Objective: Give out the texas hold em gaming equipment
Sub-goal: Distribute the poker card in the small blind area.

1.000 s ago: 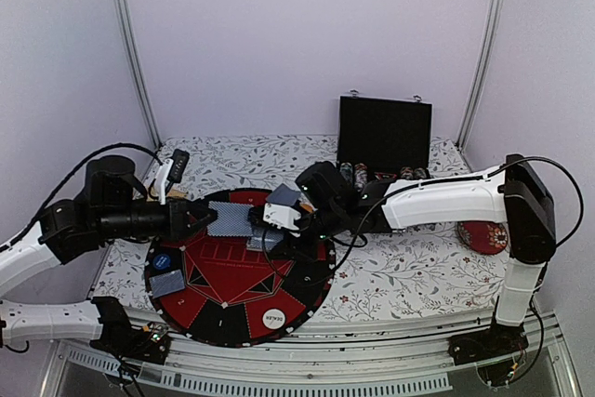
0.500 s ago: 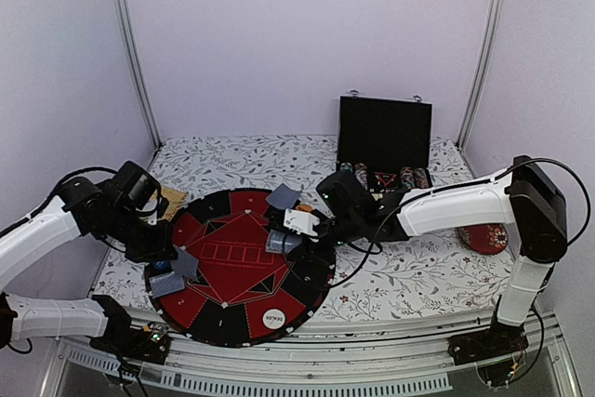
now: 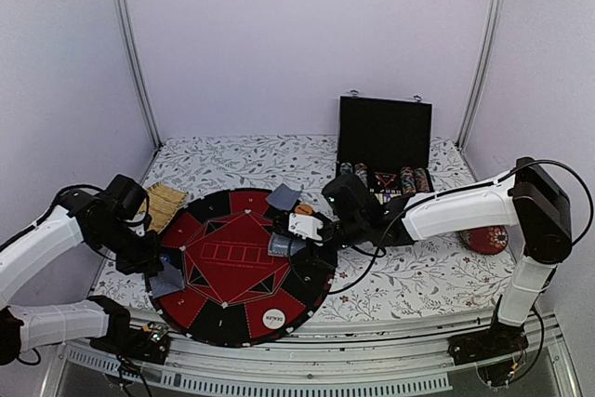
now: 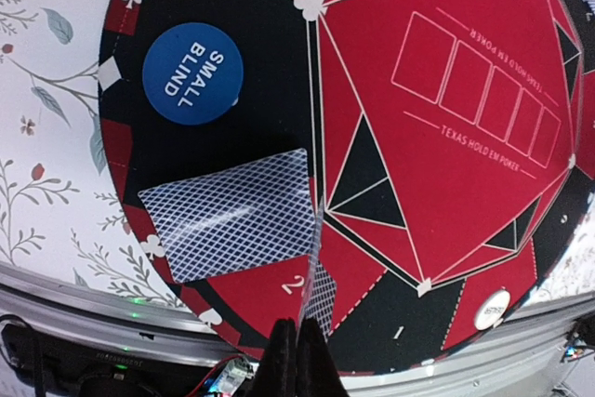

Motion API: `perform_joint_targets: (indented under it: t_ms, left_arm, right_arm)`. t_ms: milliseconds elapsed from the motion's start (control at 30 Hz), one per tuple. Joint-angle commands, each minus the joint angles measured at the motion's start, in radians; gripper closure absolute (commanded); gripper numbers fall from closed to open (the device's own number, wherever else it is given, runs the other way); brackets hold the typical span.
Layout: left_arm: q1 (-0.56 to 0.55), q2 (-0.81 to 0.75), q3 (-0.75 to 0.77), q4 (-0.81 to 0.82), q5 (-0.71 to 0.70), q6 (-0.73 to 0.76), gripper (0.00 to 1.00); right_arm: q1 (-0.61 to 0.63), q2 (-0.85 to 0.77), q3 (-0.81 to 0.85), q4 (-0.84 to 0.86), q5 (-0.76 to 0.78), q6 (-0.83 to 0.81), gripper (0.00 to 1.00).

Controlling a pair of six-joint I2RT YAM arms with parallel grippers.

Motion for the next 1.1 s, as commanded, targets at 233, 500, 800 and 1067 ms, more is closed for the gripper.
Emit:
perform_joint_targets:
  t_ms: [233,500,800,1067]
  left_arm:
    - [0.038,0.016,-0.034,0.038,0.025,0.004,1.0]
    - [0.037,0.029,-0.01,-0.001,0.005,0.004,0.98]
    - [0.038,0.03,0.0,-0.013,0.002,0.002,0.72]
    - [0.038,0.039,0.092,-0.132,-0.092,-0.005,0.59]
  right_arm:
    - [-0.007,-0.052,-0.018,0.045,-0.024,-0.016,0.65]
    - [-0.009,-0.066,-0.023,0.045,-0.02,-0.025,0.64]
    - [-0.011,-0.076,-0.028,0.049,-0.028,-0.026,0.64]
    - [-0.011,-0.084,-0.031,0.048,-0.035,-0.024,0.64]
